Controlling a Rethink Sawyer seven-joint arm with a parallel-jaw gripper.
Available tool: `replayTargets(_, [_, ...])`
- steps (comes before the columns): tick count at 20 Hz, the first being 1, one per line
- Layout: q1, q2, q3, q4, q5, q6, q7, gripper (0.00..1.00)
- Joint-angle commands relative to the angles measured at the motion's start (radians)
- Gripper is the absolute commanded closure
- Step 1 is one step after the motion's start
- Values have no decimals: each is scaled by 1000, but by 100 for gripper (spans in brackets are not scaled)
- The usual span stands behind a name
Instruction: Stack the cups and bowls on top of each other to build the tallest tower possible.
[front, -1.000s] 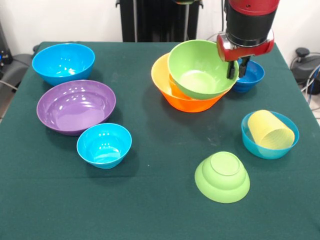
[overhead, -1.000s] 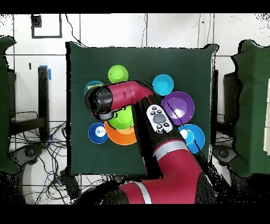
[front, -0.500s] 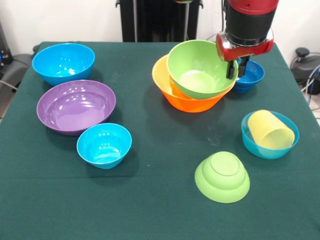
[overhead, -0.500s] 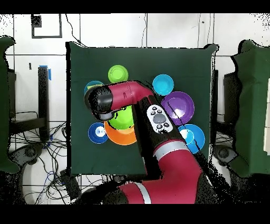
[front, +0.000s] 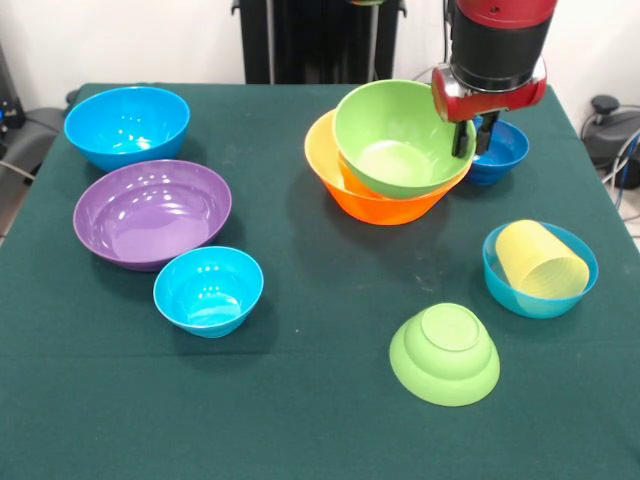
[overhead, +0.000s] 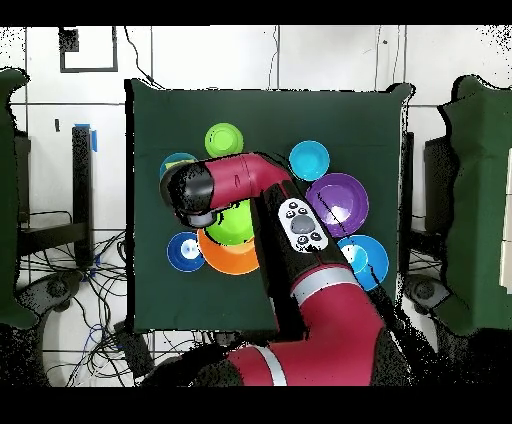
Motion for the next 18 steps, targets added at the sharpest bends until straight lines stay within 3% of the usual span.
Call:
replayTargets(1, [-8,5,-24,-42,-93,-13,-65,100])
replayTargets(18, [-74,-44,13,8,-55,3,-104,100])
